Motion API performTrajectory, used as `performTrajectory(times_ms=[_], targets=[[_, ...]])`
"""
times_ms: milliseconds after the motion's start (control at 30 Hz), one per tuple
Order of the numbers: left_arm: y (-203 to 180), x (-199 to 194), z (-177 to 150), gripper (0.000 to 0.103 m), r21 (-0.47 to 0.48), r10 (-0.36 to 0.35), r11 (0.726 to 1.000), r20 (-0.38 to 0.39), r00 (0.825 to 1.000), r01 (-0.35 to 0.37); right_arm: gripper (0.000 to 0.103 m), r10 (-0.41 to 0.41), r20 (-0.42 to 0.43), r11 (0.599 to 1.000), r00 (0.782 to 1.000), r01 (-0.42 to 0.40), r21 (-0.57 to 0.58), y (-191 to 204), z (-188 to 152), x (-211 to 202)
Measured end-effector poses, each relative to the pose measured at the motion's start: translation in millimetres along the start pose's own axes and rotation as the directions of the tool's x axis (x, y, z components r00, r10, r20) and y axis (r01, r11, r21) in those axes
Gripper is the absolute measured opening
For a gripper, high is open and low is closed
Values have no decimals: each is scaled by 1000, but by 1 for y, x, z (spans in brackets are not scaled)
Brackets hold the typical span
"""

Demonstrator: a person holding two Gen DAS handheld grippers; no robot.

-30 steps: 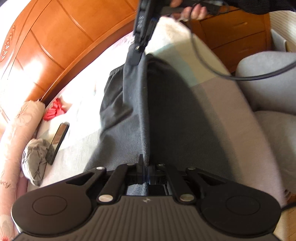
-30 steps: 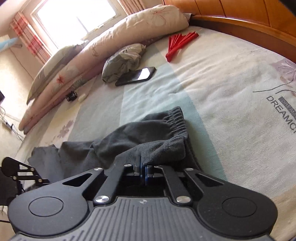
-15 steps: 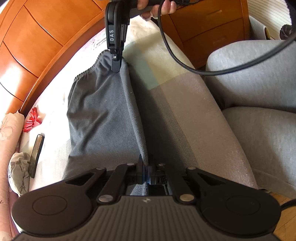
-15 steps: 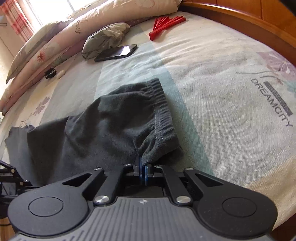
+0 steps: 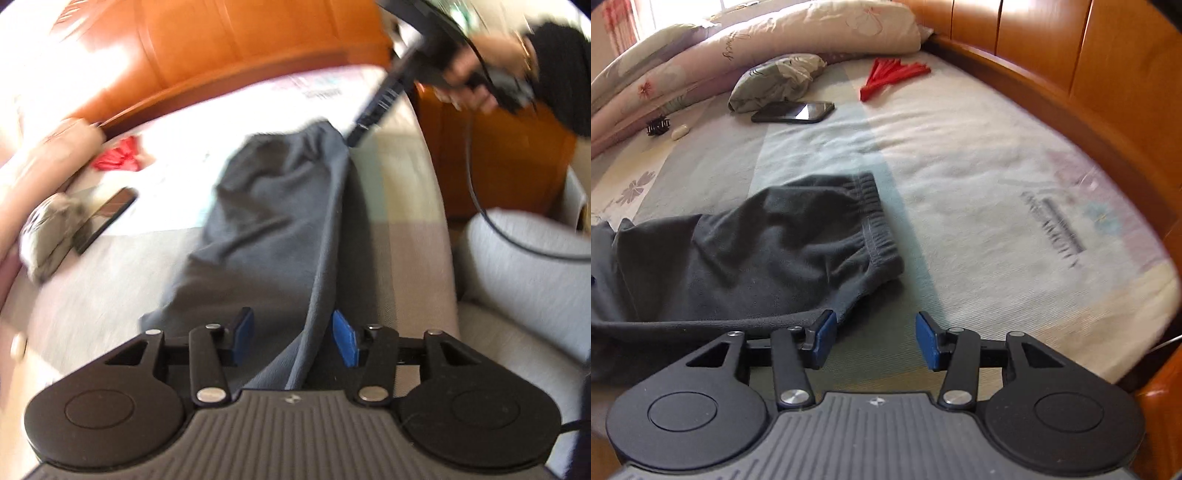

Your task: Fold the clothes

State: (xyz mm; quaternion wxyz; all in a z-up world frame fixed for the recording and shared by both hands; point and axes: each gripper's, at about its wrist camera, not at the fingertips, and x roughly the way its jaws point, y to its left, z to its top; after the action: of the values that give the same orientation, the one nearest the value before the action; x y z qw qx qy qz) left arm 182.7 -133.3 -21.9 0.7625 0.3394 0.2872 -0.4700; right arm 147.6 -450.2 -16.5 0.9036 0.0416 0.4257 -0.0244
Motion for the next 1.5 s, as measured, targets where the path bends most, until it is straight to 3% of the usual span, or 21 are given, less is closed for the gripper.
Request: performTrajectory(times_ms=[133,300,400,500,600,667,733,900,1033,1133,1200,1267,1300,1500], targets=[[16,-20,-15,60,-116,78,991,41,996,-73,61,76,79,996,994,-71,-60,32,13,-13],[39,-4,-33,60,-300,158,944,44,986,-138,63,133,45,988,990,-128,-89,83,11,28],[41,11,-51,60,-398,152,908,24,988,-130,63,109,3,992,994,-109,-68,91,-6,55],[36,23,-72,60,-471,133,872,-27,991,-130,68,86,18,992,996,-84,-94,94,-21,54],[27,20,-88,60,-489,125,862,-52,991,-134,69,53,2,992,999,-52,-117,99,-20,42],[24,10,-87,61,-470,135,872,-37,990,-136,70,56,18,990,998,-53,-132,106,-15,34],[27,3,-84,62,-481,154,866,-8,988,-139,72,71,20,989,997,-68,-130,113,-14,37],[33,9,-82,65,-554,158,822,4,987,-130,75,111,8,988,994,-110,-108,133,-18,51],[24,12,-98,65,-587,138,800,-28,990,-128,94,143,6,985,990,-142,-99,144,-25,55],[22,-11,-110,65,-631,159,764,-21,987,-136,94,139,8,987,990,-138,-79,144,-29,48],[29,-31,-122,67,-694,204,702,-19,979,-160,94,141,17,989,990,-140,-43,143,-29,42],[41,-52,-137,72,-767,257,616,-16,966,-176,94,142,26,990,989,-142,-8,142,-28,35],[47,-62,-146,76,-804,282,566,-15,959,-179,94,146,34,989,989,-146,6,141,-28,32],[89,-91,-207,75,-961,340,246,-39,940,-129,94,179,63,983,982,-181,29,146,-26,20]])
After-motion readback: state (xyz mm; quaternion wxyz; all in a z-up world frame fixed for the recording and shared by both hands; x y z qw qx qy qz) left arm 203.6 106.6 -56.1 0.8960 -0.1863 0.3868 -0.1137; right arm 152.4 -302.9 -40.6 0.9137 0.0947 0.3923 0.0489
